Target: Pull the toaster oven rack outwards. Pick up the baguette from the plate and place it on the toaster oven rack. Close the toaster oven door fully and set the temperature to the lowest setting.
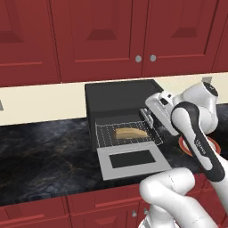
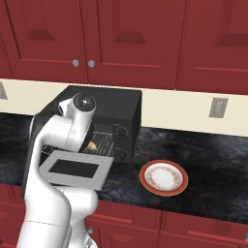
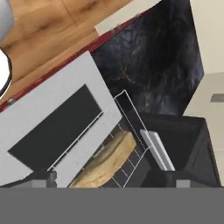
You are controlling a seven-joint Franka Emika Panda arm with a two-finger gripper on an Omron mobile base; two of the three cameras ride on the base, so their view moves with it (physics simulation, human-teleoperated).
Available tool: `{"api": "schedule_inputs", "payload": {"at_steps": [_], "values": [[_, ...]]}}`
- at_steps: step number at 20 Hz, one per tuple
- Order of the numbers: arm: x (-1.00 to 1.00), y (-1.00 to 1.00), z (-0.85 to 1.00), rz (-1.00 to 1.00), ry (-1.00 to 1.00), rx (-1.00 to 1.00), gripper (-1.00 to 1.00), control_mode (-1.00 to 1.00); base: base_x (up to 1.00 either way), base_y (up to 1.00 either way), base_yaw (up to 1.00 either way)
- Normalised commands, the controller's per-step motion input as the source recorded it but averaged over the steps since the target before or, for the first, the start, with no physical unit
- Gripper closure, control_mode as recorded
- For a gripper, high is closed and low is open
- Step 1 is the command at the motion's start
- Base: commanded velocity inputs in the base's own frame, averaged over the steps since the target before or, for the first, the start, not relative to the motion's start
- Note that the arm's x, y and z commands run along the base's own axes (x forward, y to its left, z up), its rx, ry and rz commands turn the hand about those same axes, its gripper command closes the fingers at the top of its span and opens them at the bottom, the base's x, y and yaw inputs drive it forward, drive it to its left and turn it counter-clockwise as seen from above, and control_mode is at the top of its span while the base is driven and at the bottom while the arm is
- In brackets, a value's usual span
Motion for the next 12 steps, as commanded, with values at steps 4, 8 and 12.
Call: {"api": "schedule_inputs", "payload": {"at_steps": [4, 8, 12], "values": [[-0.46, 0.27, 0.00, 0.00, 0.16, -0.36, -1.00, -1.00, 0.00, 0.00, 0.00], [-0.20, 0.43, -0.04, 0.05, 0.08, -0.31, -1.00, -1.00, 0.00, 0.00, 0.00], [-0.05, 0.16, -0.17, 0.20, 0.08, -0.16, -1.00, -1.00, 0.00, 0.00, 0.00]]}}
